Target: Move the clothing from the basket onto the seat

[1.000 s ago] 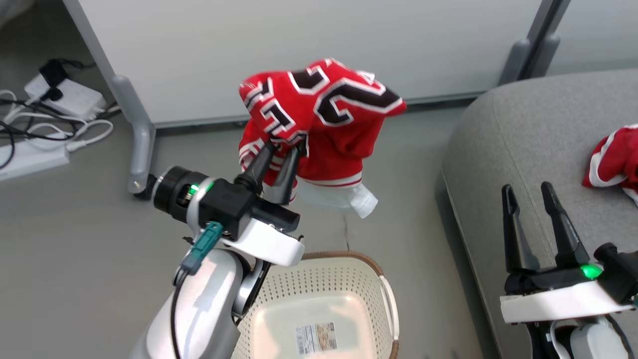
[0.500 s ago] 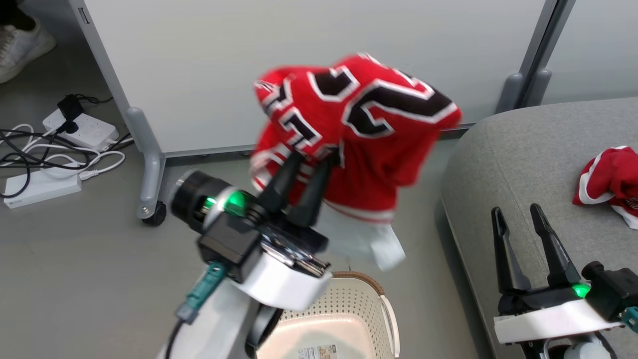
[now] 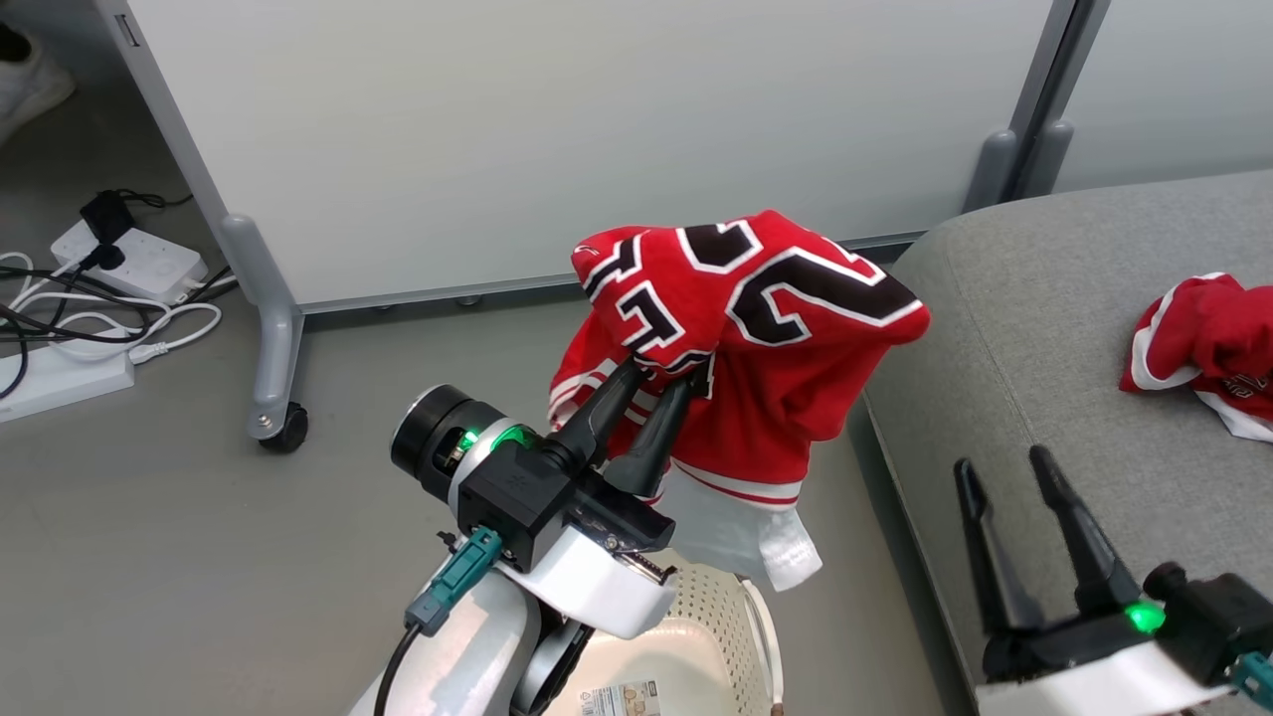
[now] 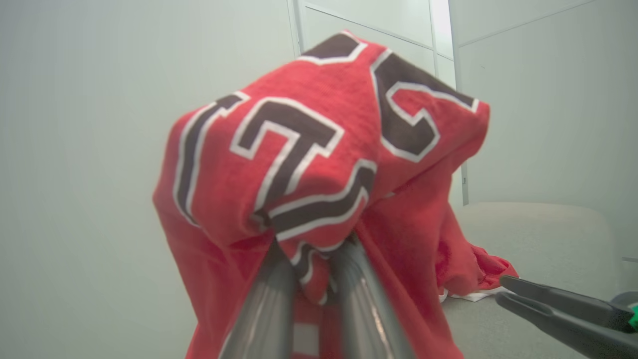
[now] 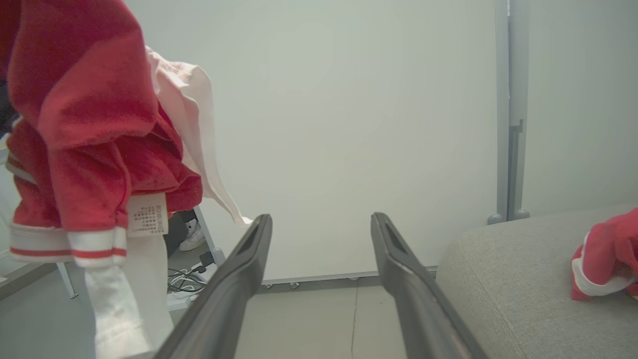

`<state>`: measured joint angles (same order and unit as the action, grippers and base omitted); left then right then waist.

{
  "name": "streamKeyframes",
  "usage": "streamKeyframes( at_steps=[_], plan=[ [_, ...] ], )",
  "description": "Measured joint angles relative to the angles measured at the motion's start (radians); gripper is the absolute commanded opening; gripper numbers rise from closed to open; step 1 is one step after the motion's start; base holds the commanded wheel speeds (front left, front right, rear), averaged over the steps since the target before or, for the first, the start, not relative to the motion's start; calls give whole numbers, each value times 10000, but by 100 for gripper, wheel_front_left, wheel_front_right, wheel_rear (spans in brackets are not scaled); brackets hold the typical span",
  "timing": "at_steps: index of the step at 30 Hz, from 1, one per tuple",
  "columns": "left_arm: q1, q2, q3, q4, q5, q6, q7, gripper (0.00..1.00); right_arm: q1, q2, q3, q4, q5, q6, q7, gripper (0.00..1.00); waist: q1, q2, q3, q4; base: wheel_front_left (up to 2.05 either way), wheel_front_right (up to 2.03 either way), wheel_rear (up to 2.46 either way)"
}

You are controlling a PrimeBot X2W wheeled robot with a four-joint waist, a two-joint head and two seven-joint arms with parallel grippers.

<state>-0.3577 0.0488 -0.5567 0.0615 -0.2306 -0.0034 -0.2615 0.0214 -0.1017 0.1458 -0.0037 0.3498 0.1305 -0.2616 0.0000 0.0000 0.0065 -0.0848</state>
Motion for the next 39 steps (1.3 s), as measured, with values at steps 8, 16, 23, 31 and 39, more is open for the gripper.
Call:
streamKeyframes(
  at_steps=[8,16,23,31,39],
  plan=[
    [5,4,111,167,63,-107,0,0,453,-1774,2155,-1156,577,0,0,100,0,0,74,-177,0,0,0],
    [9,6,63,322,102,-351,0,0,-92,-2569,3156,-1712,117,2,0,100,0,0,174,-213,0,0,0],
    [22,0,-487,355,-50,-575,0,0,-452,-2393,3097,-1360,579,0,0,100,0,0,150,41,0,0,0],
    [58,8,-1319,644,-81,-765,0,0,-819,-2499,3371,-1384,826,0,0,100,0,0,196,329,0,0,0],
    [56,12,-2295,851,-284,-1028,-2,0,-1332,-2552,3852,-790,314,0,0,100,0,0,192,395,0,0,0]
  ],
)
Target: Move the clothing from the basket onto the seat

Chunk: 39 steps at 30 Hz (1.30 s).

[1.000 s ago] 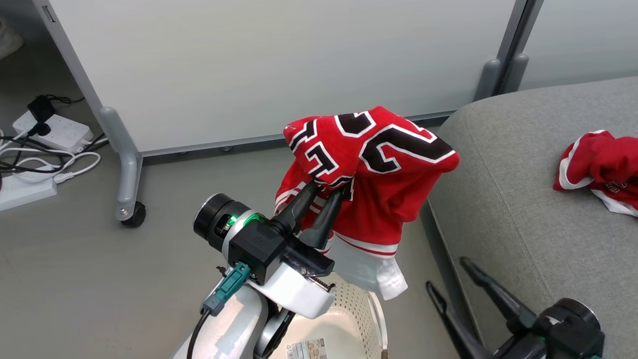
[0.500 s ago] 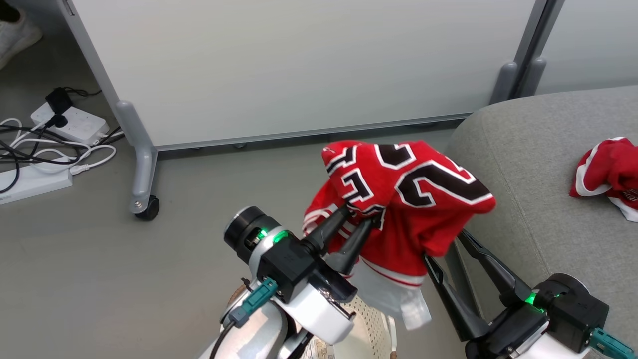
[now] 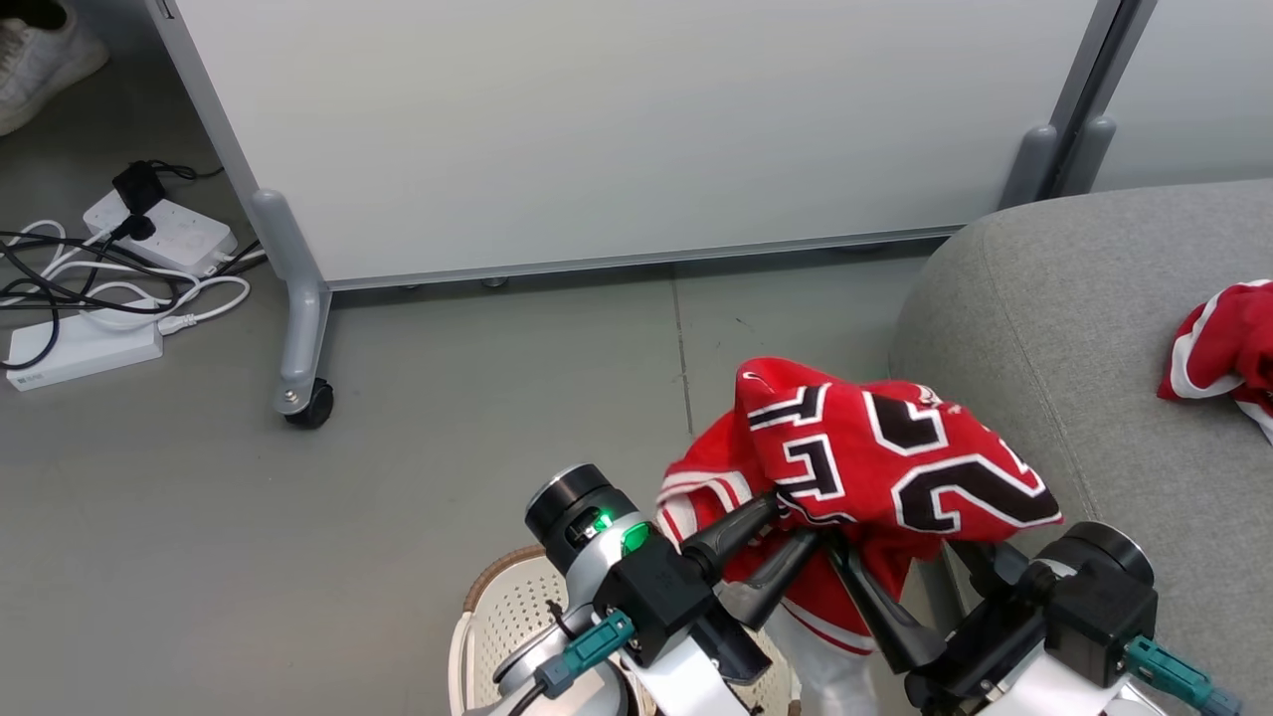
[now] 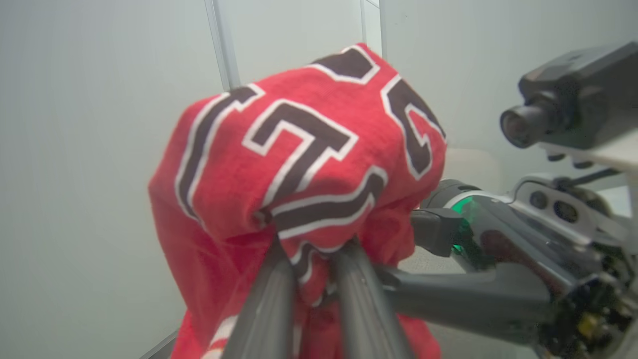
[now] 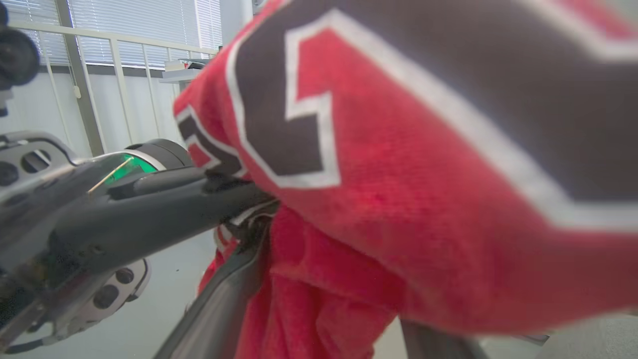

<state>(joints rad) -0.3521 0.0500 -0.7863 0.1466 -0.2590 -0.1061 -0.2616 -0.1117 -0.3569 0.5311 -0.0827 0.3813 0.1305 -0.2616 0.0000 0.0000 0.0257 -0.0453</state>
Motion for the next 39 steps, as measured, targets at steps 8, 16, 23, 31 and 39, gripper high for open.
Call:
streamKeyframes(
  at_steps=[8,16,23,31,39],
  plan=[
    [-67,4,-198,63,-119,-61,0,0,-105,188,10,357,-291,2,0,0,0,0,76,36,0,0,0],
    [-166,-21,-230,138,-144,-73,-31,0,-151,412,-150,278,-303,2,8,0,0,0,71,24,0,0,0],
    [-197,-50,-132,75,-151,-71,-61,29,46,719,-640,-82,-523,2,33,0,0,0,57,-11,0,0,0],
    [-198,-12,-65,395,-46,-56,-15,100,182,1273,-1419,-792,-821,-10,8,0,0,0,100,-38,0,0,0],
    [22,-17,194,587,111,-58,-15,100,346,1603,-2476,-1243,-1122,-10,2,0,0,0,-60,-22,0,0,0]
  ],
)
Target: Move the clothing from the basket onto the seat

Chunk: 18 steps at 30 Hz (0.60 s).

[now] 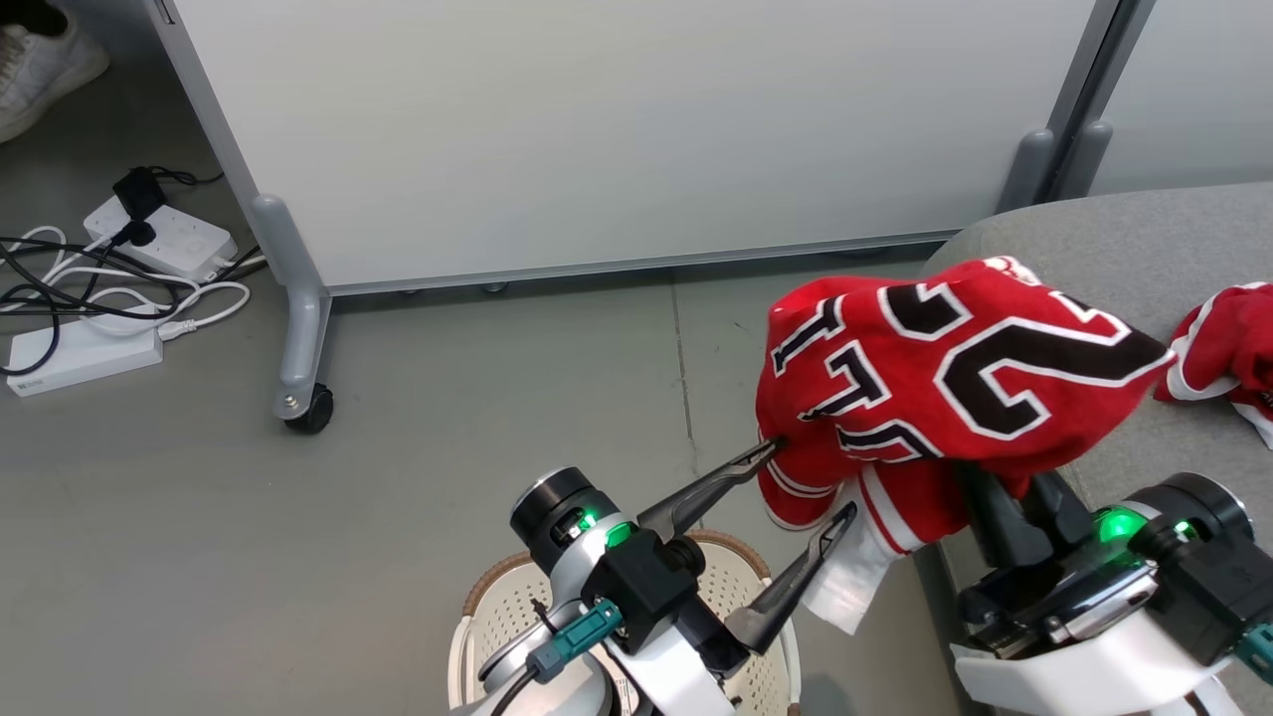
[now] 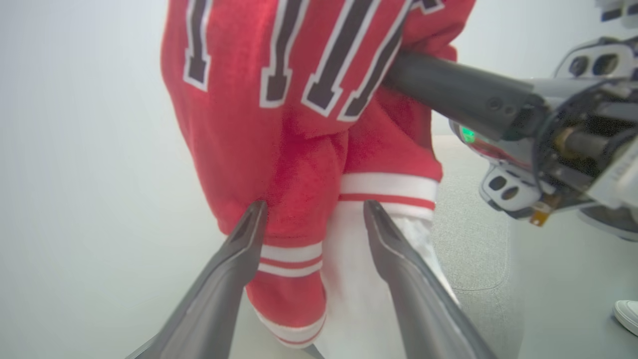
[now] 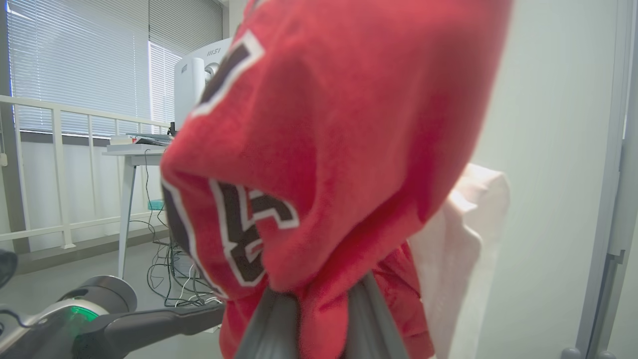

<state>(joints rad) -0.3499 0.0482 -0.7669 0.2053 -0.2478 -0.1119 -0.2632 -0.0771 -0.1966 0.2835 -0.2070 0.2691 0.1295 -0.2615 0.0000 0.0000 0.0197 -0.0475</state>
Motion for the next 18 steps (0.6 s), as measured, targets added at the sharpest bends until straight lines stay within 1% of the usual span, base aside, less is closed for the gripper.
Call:
streamKeyframes(
  at_steps=[4,8,13,18],
  plan=[
    [168,-2,222,50,201,-4,-2,100,66,25,-426,-33,-96,0,0,0,0,0,-49,12,0,0,0],
    [446,15,341,539,514,-13,0,100,258,44,-945,38,-151,0,0,0,0,0,-109,16,0,0,0],
    [834,13,211,934,727,-77,0,100,576,157,-1760,249,-311,0,0,0,0,0,-174,30,0,0,0],
    [1259,159,71,1306,809,-117,0,100,940,357,-2349,433,-385,0,0,0,0,0,-204,-2,0,0,0]
  ],
)
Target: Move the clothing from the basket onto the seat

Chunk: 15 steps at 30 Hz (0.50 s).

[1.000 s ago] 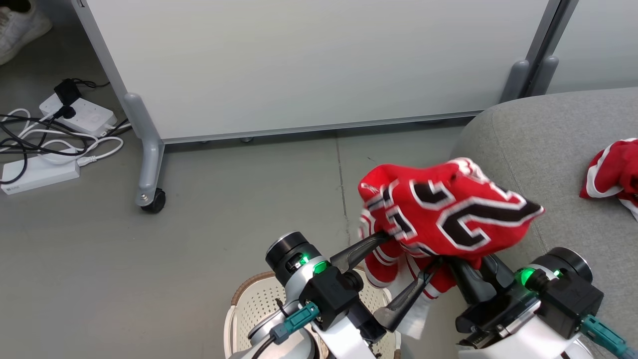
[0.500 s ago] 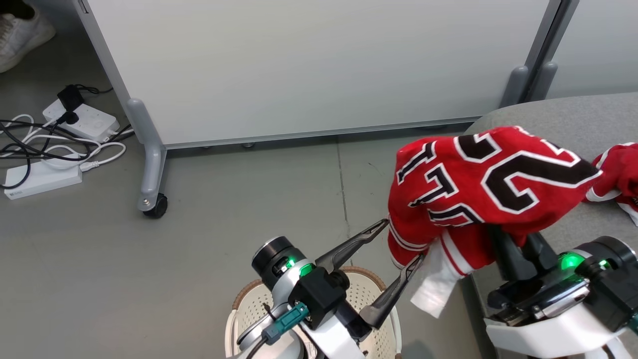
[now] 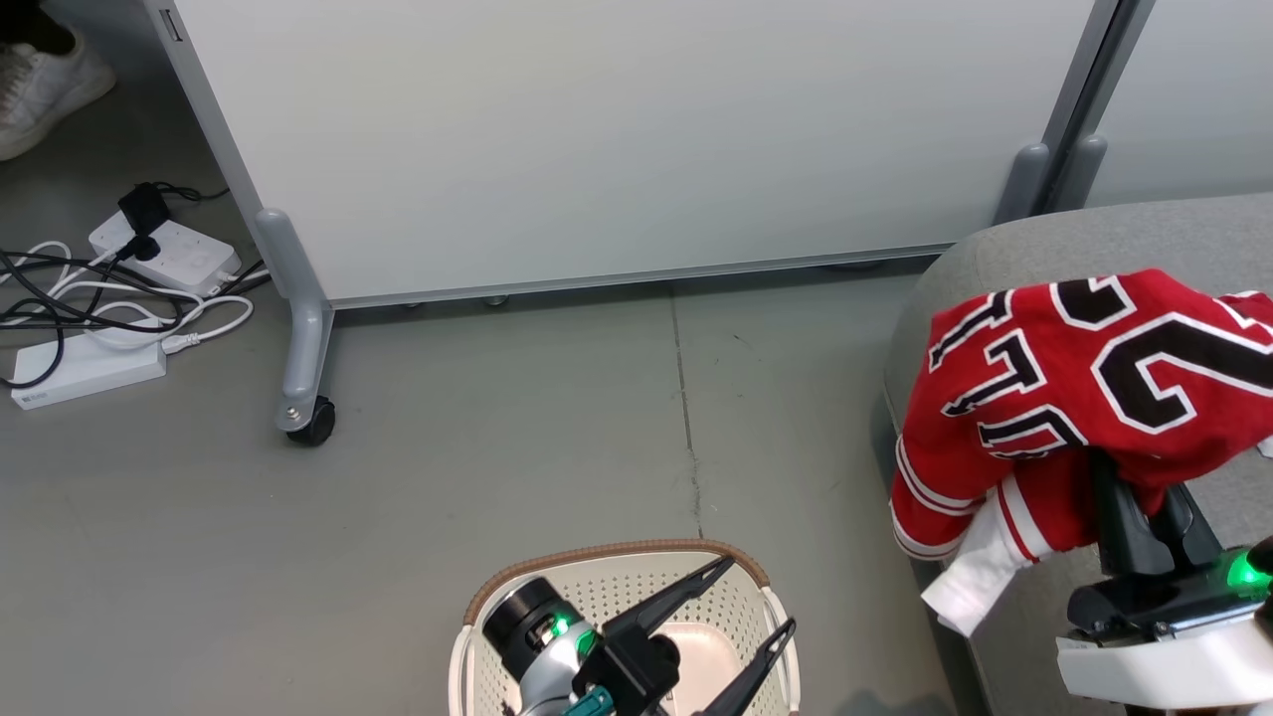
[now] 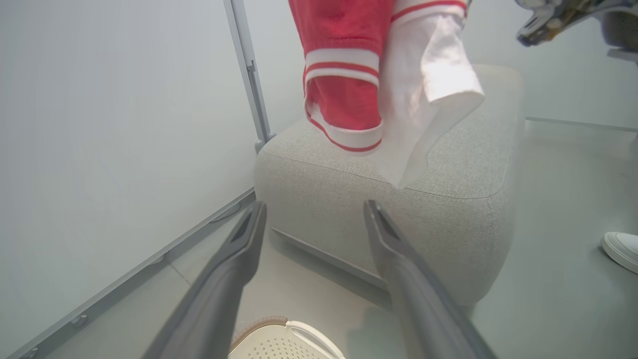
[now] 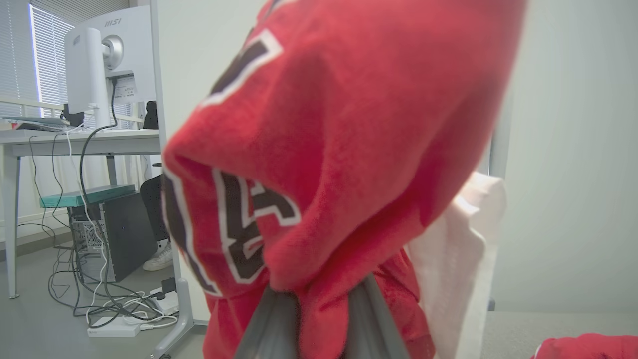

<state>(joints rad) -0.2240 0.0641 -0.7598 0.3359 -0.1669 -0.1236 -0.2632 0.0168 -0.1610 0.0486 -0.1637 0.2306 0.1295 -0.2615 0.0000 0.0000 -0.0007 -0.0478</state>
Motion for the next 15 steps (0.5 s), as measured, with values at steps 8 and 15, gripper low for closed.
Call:
streamKeyframes(
  at_steps=[8,15],
  plan=[
    [520,127,31,46,69,-31,0,100,496,134,-288,798,211,0,0,0,0,0,-34,-48,0,0,0],
    [779,119,-142,31,180,-59,0,100,654,128,-240,1544,387,0,0,0,0,0,-21,-53,0,0,0]
  ],
)
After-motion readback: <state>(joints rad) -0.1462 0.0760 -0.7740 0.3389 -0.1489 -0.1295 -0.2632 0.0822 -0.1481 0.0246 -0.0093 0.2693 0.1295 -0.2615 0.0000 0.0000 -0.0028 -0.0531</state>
